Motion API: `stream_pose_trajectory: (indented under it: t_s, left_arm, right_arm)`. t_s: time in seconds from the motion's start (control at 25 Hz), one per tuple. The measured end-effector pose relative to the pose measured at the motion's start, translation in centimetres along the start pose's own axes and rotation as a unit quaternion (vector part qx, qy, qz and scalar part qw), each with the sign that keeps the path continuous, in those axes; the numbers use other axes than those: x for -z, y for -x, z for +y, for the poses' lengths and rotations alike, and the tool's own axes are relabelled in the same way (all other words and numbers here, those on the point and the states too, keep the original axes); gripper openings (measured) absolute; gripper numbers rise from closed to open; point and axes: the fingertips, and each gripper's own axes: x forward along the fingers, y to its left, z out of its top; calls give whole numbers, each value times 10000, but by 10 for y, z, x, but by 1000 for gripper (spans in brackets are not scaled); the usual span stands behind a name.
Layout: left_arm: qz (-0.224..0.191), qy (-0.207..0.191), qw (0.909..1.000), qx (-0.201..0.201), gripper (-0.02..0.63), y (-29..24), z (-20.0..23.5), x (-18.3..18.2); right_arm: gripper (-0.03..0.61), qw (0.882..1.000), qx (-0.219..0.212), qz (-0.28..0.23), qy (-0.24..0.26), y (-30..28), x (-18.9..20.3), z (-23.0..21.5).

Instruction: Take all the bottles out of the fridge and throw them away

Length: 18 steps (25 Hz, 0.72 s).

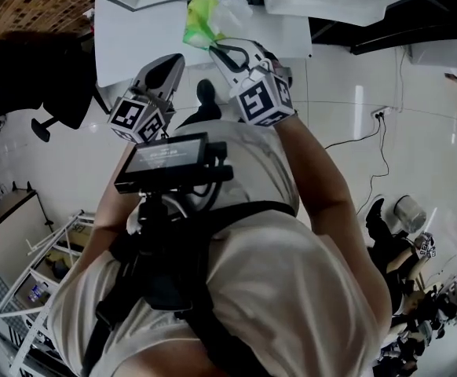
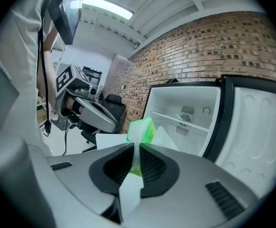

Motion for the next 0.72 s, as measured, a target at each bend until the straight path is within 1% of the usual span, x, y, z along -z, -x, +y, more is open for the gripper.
stream_pose_trajectory:
  t_s: [0.08,0.16,0.28,0.4,0.56,0.72]
  left_arm:
    - [23,49,10000,-66,3,-1,-2,6]
    - [45,-6,9999,-145,3,0,-2,13]
    - [123,-68,9998,-114,3,4,-13,15]
    - [127,-76,9999,0,3,11,-17,11]
    - [32,-113,9996,251,3,16,-19,3]
    - [-27,-114,9989,462,3,11,-18,5]
  right_arm:
    - [31,10000,-25,-26,-23,8,3,3]
    - [31,10000,-18,-48,-30,16,5,4]
    - [31,9999,17,-115,-63,24,5,10]
    - [30,9998,88,-150,-63,25,-3,19]
    - [31,9995,267,-129,-48,29,-15,24]
    - [31,9989,451,34,-85,36,-7,23]
